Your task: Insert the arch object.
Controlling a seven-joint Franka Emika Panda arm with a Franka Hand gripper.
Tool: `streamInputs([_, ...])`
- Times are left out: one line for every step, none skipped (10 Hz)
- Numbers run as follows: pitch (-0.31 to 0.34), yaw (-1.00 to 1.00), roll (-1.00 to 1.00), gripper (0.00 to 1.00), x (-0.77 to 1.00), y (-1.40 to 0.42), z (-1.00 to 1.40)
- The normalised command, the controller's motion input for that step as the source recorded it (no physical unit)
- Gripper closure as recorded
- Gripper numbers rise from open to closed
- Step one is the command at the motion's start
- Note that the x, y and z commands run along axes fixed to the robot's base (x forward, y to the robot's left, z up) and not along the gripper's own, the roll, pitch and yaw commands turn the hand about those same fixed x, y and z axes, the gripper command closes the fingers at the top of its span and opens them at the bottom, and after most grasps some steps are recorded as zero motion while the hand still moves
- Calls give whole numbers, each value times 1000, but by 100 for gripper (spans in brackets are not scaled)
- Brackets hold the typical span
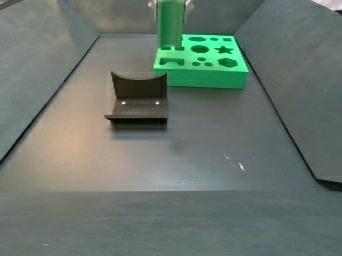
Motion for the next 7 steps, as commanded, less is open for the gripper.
streamInputs([0, -6, 51, 100, 0, 0, -574])
streamInputs([0, -111, 47, 100, 0, 71, -546])
streamInputs([9, -220, 11, 100, -37, 283, -477])
streamInputs([17, -206, 0, 100, 0, 249, -440])
streamInputs([9, -137, 0, 100, 0, 214, -357])
streamInputs([11, -129, 11, 100, 0, 226, -354])
streamInputs([34, -163, 16, 100, -83, 311, -280])
